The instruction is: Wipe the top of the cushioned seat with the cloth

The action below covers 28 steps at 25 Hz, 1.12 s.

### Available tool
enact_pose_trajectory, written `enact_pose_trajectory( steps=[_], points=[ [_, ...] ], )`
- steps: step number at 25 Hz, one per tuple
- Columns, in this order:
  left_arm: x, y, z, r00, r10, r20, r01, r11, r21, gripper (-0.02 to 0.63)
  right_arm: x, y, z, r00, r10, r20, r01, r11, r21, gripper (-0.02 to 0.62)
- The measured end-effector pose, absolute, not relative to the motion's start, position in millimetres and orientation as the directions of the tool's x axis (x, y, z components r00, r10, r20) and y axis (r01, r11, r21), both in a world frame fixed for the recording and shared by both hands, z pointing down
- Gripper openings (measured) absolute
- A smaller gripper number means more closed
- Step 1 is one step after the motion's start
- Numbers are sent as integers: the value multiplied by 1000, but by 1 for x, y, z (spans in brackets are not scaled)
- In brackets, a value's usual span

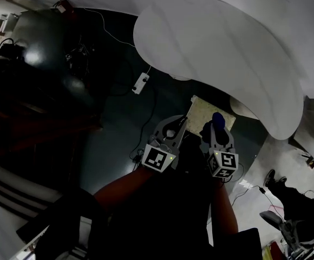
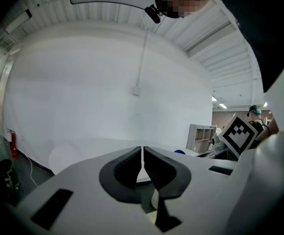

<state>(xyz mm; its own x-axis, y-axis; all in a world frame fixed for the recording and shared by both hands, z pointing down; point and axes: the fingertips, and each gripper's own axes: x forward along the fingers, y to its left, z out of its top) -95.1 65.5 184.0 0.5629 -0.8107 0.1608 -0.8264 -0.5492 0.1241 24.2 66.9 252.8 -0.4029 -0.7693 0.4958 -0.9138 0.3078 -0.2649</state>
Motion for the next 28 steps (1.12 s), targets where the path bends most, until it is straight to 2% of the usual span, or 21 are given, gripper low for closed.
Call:
enact_pose_trajectory(
  steps=[3,10,16,19,24,28],
  points=[
    [-78,58,218,533,-815,227,-845,-530,79,26,42,49,289,-417,-738,531,-906,290,-309,103],
    [-67,34,267,469,-833,292,-883,-442,158,26,53,24,346,-479,-696,536,-873,313,-374,103],
    [-82,18,344,390,-846,364,-920,-337,201,26,46,8,433,-487,-686,541,-863,284,-418,103],
    [-80,12,378,393,-836,382,-917,-329,224,26,47,-3,467,-477,-691,543,-866,263,-426,103],
    [-81,6,429,397,-811,430,-918,-362,165,26,26,-17,527,-493,-668,557,-856,258,-449,103],
    [-74,-3,461,406,-813,417,-914,-362,184,26,22,-29,574,-495,-638,590,-857,245,-453,103]
  ],
)
